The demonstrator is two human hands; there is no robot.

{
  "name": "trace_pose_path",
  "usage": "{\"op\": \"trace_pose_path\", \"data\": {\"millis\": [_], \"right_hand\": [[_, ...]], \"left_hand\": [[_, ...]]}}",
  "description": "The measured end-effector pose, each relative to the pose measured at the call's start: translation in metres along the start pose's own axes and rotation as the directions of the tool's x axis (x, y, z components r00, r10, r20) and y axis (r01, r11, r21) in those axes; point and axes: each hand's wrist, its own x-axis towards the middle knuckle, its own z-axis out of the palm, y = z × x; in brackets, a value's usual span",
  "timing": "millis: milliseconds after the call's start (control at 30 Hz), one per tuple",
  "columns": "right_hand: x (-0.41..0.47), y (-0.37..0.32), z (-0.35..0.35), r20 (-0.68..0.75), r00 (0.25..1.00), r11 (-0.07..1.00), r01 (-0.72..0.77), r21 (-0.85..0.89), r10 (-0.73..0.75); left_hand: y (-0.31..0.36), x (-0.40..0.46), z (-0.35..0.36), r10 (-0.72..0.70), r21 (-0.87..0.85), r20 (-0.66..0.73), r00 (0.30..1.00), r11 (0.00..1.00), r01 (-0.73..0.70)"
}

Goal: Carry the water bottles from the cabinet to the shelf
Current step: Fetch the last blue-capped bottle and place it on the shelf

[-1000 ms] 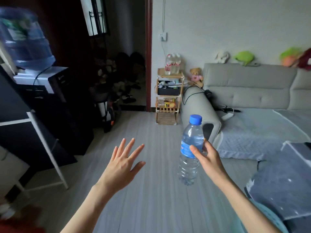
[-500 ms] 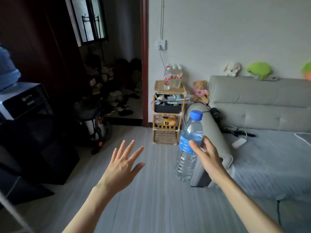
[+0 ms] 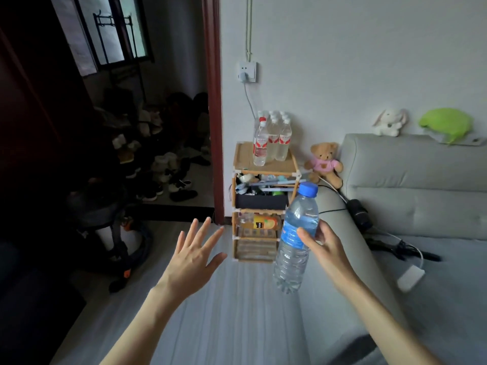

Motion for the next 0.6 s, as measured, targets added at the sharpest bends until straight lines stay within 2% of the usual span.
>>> {"op": "trace_pose_path", "data": {"millis": [333, 600], "right_hand": [[0.208, 0.041, -0.020, -0.038, 0.998, 0.997, -0.058, -0.060, 0.055], [0.393, 0.070, -0.040, 0.026, 0.999, 0.995, -0.046, -0.085, 0.048]], "left_hand": [[-0.027, 0.210, 0.040, 0.035, -0.057, 0.104, 0.994, 0.998, -0.029], [-0.042, 0.374, 0.088, -0.084, -0.030, 0.152, 0.985, 0.996, 0.089]]}}
